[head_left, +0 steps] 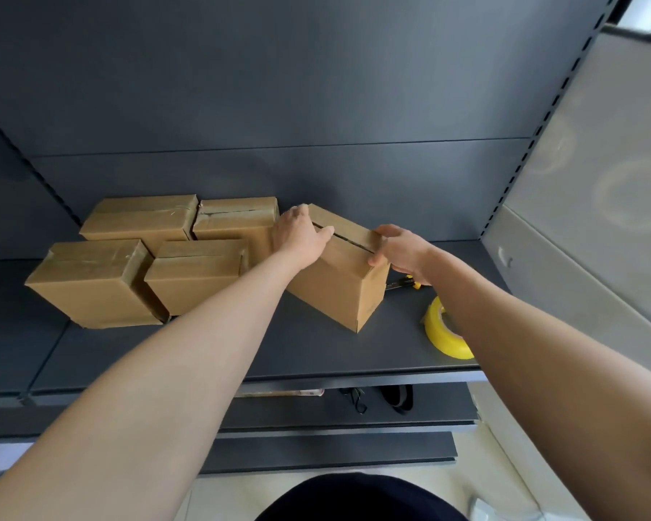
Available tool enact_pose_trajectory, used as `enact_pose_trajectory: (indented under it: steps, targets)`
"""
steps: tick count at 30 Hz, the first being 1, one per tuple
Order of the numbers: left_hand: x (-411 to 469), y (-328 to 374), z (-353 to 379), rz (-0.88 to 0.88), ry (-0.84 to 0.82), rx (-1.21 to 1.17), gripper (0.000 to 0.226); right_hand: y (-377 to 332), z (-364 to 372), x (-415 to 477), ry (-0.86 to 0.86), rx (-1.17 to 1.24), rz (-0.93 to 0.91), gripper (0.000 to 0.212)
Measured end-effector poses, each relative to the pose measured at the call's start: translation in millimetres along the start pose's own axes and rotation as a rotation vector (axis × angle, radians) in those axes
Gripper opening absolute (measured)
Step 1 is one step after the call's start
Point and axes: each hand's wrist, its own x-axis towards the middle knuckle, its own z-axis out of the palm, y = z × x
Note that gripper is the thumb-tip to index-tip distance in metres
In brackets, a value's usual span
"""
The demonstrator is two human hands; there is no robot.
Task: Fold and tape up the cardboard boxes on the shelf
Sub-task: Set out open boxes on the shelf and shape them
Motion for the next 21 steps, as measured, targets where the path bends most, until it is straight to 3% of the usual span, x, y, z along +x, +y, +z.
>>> enact_pose_trajectory:
  steps: [4, 6, 11, 21]
  targets:
    - [10, 3, 0, -0.17, -0.049, -0.047, 0.097, 4, 12, -5, 0.108, 0.28, 0.118, 0.087]
    - [11, 4, 3, -0.252, -0.109, -0.024, 0.101, 8, 20, -5, 0.167, 0.365, 0.175, 0.083]
    - [18, -1, -1, -0.38, -0.079, -0.241, 0.078, 11, 29, 1, 0.236, 0.444, 0.146, 0.051]
    - [11, -8, 0, -0.407, 0.098, -0.376, 0.035, 11, 28, 1, 0.37, 0.417, 0.164, 0.025]
